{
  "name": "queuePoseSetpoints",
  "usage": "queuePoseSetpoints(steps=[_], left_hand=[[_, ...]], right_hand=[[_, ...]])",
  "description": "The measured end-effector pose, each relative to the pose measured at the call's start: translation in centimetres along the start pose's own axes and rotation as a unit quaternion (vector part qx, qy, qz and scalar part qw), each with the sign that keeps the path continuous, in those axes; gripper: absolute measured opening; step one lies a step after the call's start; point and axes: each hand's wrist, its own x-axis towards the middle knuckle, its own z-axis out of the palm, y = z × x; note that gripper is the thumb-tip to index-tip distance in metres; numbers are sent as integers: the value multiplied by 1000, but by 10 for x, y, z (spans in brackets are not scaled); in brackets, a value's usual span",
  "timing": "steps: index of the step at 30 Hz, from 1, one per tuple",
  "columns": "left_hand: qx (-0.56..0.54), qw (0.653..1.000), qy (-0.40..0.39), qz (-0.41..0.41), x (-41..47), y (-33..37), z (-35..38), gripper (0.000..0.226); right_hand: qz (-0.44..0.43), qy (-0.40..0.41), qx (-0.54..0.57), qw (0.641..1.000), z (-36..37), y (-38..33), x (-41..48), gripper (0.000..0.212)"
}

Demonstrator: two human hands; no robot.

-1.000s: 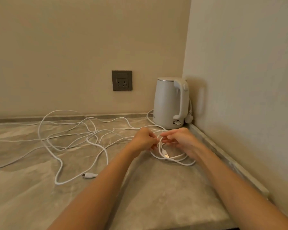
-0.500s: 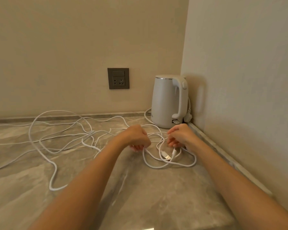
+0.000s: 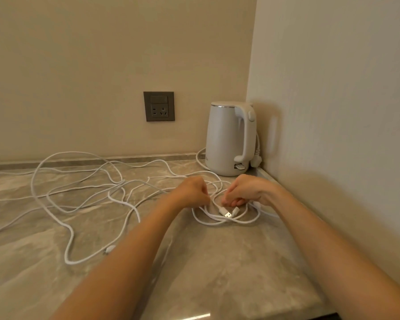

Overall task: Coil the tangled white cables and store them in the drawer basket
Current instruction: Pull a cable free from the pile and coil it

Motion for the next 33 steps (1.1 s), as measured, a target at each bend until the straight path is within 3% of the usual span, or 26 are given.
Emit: queuePoseSetpoints(steps=[6, 11, 14, 17, 19, 23, 27, 29, 33], left_hand=[[-69, 996, 50, -36, 0, -10, -4, 18], [-11, 996, 77, -52, 1, -25, -8, 17], [11, 992, 105, -74, 2, -37, -16, 21], [-61, 985, 163, -8, 5, -38, -28, 36], [-147, 977, 152, 32, 6, -33, -38, 35], [-366, 924, 107, 9, 5, -23, -53, 11], [-452, 875, 171, -26, 10, -39, -61, 25], [-449, 868, 210, -34, 12, -48, -67, 27], [-310, 905, 289, -10, 16, -57, -76, 27]], right_hand=[[6, -15, -149, 989, 15, -13, -3, 9], [-88, 29, 12, 996, 16, -17, 4, 22], [-159, 53, 42, 985, 11, -27, 7, 26], [-210, 54, 95, 972, 5, -46, 10, 26], [-230, 75, 144, 959, 3, -59, 15, 25], [-228, 127, 240, 935, 1, -74, 30, 23], [-212, 189, 338, 897, -1, -75, 43, 24], [-197, 185, 312, 911, 5, -73, 51, 26], [-142, 124, 279, 942, 25, -78, 61, 34]])
